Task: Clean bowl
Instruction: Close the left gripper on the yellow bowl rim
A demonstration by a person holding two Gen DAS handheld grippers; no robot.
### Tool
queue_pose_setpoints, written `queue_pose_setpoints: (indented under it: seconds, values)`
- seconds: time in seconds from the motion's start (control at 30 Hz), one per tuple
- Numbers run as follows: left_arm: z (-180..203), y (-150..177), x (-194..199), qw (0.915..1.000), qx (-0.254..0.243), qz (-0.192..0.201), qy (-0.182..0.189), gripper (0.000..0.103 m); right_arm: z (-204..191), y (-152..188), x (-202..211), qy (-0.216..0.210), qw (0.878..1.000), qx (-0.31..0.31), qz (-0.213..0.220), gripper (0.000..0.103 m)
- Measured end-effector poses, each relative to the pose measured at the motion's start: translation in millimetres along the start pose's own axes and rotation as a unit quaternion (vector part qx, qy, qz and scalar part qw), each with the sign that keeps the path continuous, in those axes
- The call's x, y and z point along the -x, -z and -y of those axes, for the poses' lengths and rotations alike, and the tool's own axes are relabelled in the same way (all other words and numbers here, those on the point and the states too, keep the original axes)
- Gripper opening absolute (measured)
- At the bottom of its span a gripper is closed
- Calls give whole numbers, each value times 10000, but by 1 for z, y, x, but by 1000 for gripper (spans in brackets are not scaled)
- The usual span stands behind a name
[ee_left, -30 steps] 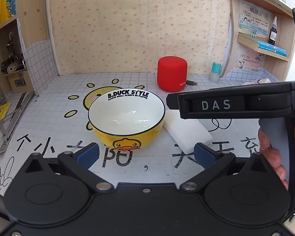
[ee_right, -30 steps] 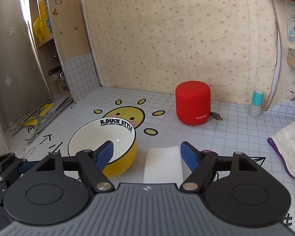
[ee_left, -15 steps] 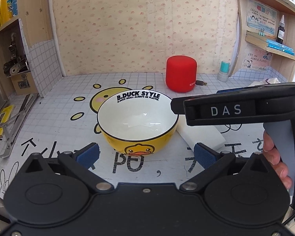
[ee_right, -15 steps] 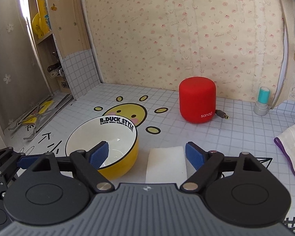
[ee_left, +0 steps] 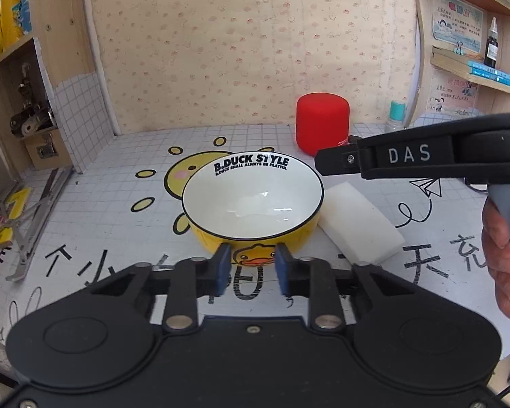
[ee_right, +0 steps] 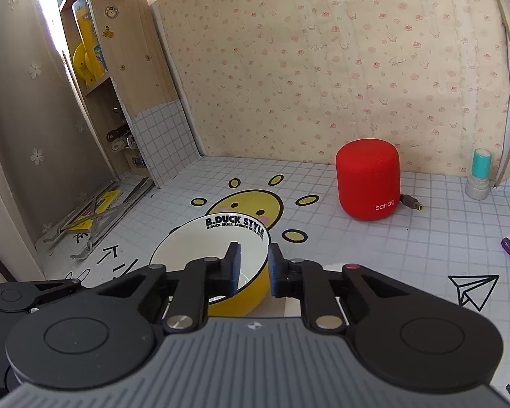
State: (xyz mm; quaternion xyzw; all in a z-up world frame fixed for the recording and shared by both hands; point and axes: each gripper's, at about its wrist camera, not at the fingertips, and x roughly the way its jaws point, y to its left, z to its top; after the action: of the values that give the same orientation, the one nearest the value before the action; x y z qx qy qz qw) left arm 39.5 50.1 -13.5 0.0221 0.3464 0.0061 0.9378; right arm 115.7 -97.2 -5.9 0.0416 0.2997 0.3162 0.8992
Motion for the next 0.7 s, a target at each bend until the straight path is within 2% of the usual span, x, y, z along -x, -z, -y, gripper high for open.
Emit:
queue_pose_setpoints:
  seconds: [0.3,0.4,0.47,0.5,0.53,0.57,0.63,0.7]
  values:
    - [-7,0,8,9999,44,107,36,19,4,-2,-5,118,9999,-74,-75,20]
    - [-10,-2,11,9998,76,160,-37,30,3,-1,-10,188,9997,-42,-175,24]
    - [-13,-3,13,9997,123,208,-57,50,3,0,-13,194,9996,-54,-207,25]
    - [-15,-4,13,9996,147,232,-66,54,3,1,-15,203,9995,-75,-223,25]
    - [-16,-4,14,9995,167,256,-75,61,3,1,-16,226,9994,-79,-240,28]
    - [-17,-5,14,9994,169,278,-85,65,3,1,-17,240,9994,-75,-255,39]
    - [-19,-6,13,9993,189,290,-129,68,3,2,-18,251,9993,-79,-265,46]
    - [-22,-7,13,9992,245,282,-119,68,4,3,-18,204,9994,-109,-262,46]
